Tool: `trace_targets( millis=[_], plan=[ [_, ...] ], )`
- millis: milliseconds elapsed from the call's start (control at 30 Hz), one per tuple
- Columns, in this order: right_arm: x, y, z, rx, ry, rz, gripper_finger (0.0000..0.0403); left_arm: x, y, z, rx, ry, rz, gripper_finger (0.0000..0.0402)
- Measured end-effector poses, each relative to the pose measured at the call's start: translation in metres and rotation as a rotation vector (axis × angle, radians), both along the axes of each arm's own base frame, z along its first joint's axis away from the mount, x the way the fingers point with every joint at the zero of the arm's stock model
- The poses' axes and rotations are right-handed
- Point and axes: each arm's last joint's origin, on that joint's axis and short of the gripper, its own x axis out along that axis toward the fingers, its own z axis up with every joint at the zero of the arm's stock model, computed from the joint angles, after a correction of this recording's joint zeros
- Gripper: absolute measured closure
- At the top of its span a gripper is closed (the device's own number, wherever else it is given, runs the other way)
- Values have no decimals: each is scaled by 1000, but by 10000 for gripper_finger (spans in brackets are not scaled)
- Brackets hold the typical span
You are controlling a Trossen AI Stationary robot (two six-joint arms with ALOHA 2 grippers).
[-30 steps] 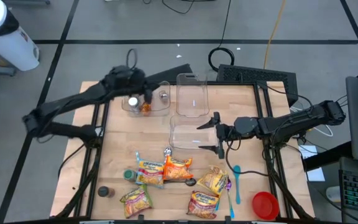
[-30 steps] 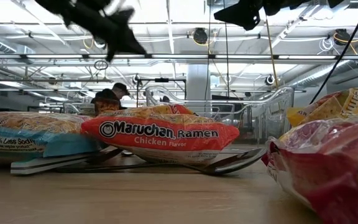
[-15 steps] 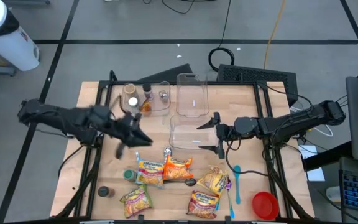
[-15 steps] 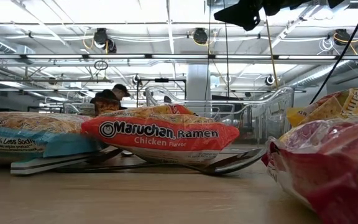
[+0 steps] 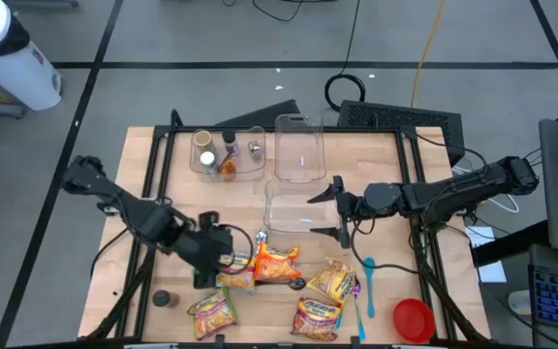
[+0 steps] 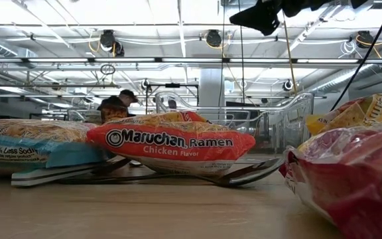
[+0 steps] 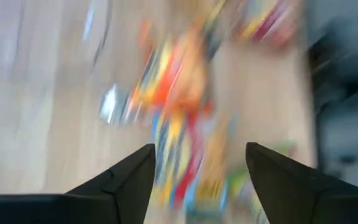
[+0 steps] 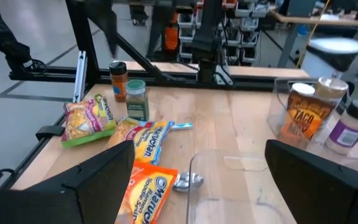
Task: Pick & Place Food Item
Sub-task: Put the green seasoning bottle into the top left transparent container
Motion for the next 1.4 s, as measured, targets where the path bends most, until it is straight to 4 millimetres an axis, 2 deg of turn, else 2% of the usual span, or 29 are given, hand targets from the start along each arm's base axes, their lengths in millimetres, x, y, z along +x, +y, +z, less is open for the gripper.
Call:
trace_targets(
  millis=[167,300,467,767,933,1200,1400],
  plan=[
    [-1,0,-4,11,38,-3,46,-13,-12,-28,27,338,192,140],
    [-2,3,-4,6,44,12,46,-21,-22,-47,61,471,324,148],
    [-4,15,-4,-17,44,64,46,-25,-36,-58,56,492,360,149],
    [-9,34,-3,-81,25,156,46,-33,-49,-60,2,506,451,146],
    [-9,36,-2,-90,12,167,46,-34,-52,-62,-21,480,496,147],
    [-9,36,-2,-70,13,162,46,-39,-48,-92,12,527,511,147],
    [-9,36,-2,-69,13,162,46,-36,-49,-94,20,485,454,147]
  ],
)
